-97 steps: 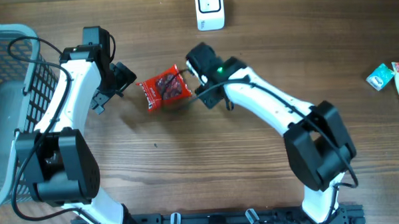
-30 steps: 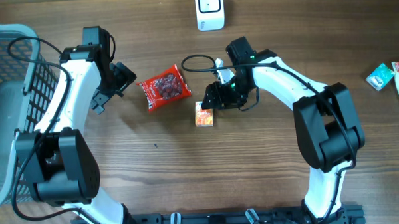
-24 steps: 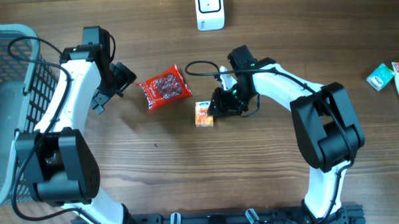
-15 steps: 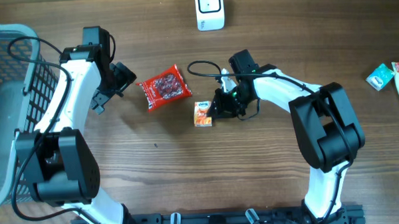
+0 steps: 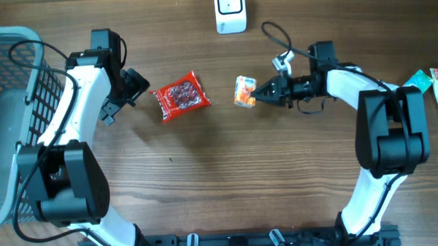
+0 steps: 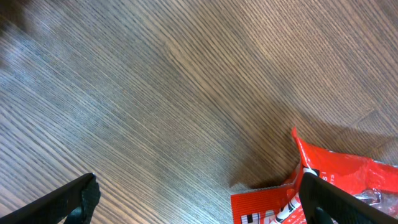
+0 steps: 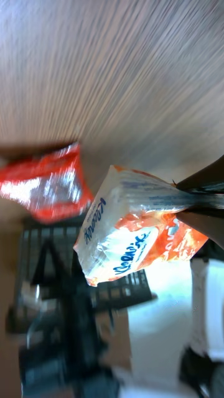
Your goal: Scan the item barcode
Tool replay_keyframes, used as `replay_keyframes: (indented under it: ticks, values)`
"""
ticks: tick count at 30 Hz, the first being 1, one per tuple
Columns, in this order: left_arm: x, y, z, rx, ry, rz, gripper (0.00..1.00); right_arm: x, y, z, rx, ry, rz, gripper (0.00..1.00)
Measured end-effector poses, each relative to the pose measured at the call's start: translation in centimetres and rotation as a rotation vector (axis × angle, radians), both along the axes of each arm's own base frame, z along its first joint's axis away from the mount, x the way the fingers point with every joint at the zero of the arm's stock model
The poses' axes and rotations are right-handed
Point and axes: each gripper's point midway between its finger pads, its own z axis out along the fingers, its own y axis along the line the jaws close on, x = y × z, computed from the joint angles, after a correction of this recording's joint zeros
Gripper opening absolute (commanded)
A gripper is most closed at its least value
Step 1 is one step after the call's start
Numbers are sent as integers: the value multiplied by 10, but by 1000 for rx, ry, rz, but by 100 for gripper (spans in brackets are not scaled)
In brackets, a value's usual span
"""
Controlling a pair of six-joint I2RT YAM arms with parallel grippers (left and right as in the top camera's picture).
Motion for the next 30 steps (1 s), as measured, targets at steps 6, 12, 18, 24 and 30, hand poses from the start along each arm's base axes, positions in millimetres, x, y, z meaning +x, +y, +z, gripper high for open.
replay_keyframes:
  ticks: [6, 12, 18, 24, 30]
  values:
    - [0, 0, 0, 0, 0, 0, 100, 16, -14, 36, 182, -166, 20, 5]
    - [0, 0, 0, 0, 0, 0, 100, 34, -14, 49, 181, -427, 45, 4]
    - [0, 0, 0, 0, -1, 0, 100, 58, -22, 97, 174, -660, 43, 5]
    - [0, 0, 0, 0, 0, 0, 100, 81, -112, 89, 157, -306, -193, 21]
    - [0, 0, 0, 0, 0, 0, 100, 80, -108, 94, 140, -456, -168, 99]
